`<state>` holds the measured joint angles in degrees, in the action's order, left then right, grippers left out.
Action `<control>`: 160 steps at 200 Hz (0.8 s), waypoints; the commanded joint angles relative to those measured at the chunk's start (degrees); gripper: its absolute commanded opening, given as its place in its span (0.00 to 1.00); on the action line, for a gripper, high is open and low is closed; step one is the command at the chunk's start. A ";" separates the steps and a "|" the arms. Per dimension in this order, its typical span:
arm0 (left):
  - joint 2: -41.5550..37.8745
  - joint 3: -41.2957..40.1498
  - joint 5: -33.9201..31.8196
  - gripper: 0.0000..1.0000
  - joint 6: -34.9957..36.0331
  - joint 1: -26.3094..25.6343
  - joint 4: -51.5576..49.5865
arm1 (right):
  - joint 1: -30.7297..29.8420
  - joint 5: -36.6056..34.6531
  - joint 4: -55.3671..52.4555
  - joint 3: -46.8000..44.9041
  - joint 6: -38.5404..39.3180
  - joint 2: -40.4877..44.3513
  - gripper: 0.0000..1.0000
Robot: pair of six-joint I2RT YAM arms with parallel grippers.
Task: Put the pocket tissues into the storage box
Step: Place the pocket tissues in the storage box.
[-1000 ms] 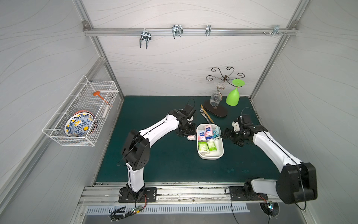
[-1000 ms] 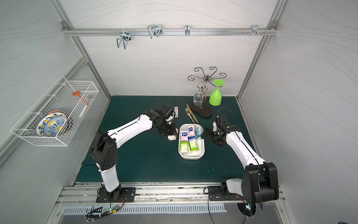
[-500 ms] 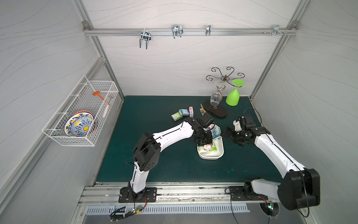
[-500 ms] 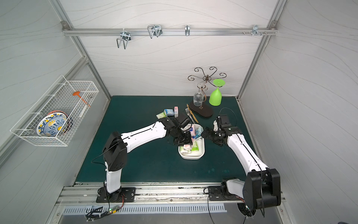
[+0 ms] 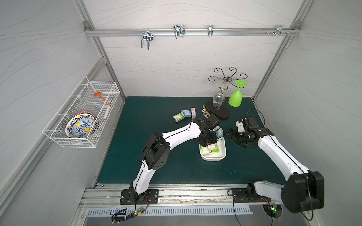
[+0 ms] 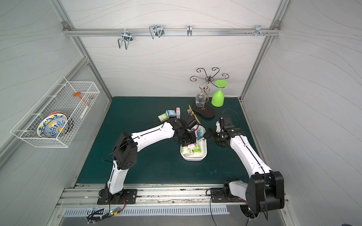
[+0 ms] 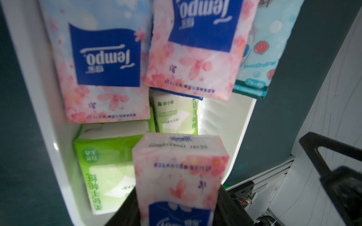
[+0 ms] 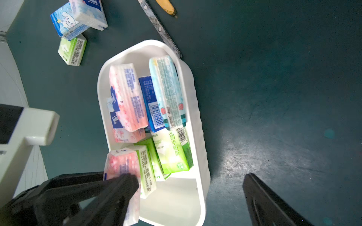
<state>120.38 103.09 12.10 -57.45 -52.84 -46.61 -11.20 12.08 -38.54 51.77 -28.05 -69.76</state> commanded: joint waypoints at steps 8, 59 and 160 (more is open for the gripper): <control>2.40 2.26 -1.31 0.52 -1.24 -0.86 -0.98 | 0.39 0.14 -0.66 0.18 0.43 0.76 0.94; -0.05 2.28 -4.16 0.68 1.26 -0.86 -2.38 | 0.44 -0.11 -0.92 0.00 0.72 1.00 0.94; -12.88 0.12 -9.59 0.99 21.41 9.77 -4.84 | 0.30 0.01 -0.73 1.49 0.53 -0.16 0.94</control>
<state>111.09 104.40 3.95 -44.64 -49.15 -52.62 -11.16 12.08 -38.54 51.81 -27.64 -69.76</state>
